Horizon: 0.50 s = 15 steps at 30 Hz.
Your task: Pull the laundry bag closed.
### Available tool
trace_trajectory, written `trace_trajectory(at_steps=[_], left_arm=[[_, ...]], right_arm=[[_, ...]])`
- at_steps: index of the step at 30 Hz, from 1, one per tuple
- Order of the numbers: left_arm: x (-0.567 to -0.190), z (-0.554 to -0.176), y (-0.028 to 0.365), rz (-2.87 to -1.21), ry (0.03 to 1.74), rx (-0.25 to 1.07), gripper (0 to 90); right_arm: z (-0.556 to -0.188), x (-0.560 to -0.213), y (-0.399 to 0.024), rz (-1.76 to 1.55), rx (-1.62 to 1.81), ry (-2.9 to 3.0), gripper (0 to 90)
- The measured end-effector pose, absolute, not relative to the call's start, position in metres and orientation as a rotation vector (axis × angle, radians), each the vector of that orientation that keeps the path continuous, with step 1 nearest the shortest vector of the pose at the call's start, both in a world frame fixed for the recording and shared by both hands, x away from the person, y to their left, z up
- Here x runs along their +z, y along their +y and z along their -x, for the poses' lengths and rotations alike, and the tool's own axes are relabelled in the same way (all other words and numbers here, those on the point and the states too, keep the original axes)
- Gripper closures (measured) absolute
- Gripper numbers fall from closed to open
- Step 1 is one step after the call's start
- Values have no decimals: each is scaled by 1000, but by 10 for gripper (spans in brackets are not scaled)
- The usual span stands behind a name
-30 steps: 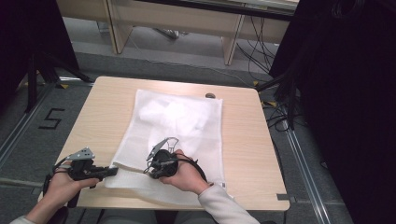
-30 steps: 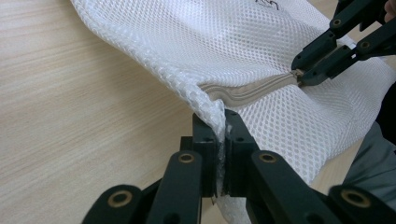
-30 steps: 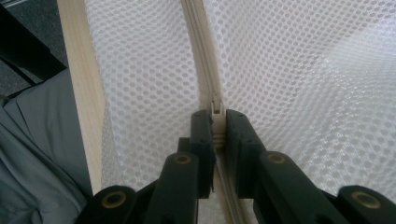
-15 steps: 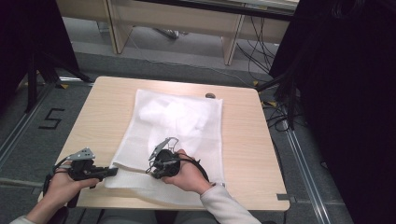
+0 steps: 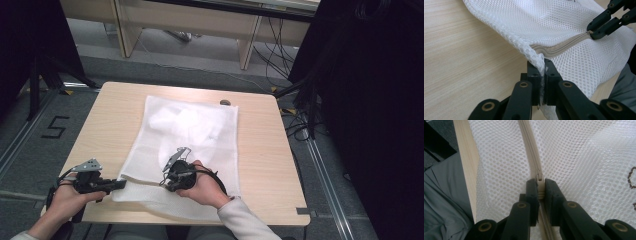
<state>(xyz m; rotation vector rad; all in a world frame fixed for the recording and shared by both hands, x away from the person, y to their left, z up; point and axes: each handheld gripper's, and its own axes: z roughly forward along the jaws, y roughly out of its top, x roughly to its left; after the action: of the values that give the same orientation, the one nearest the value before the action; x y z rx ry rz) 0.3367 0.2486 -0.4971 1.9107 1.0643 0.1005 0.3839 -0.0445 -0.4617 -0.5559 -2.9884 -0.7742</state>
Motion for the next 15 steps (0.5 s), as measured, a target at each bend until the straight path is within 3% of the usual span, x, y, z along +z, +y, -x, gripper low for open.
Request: trace_trajectory(at_steps=[15], left_arm=[[-497,-337,250,-1927,1058,95,848]], right_arm=[[-384,-459,-49,555,-775,-2991,824]])
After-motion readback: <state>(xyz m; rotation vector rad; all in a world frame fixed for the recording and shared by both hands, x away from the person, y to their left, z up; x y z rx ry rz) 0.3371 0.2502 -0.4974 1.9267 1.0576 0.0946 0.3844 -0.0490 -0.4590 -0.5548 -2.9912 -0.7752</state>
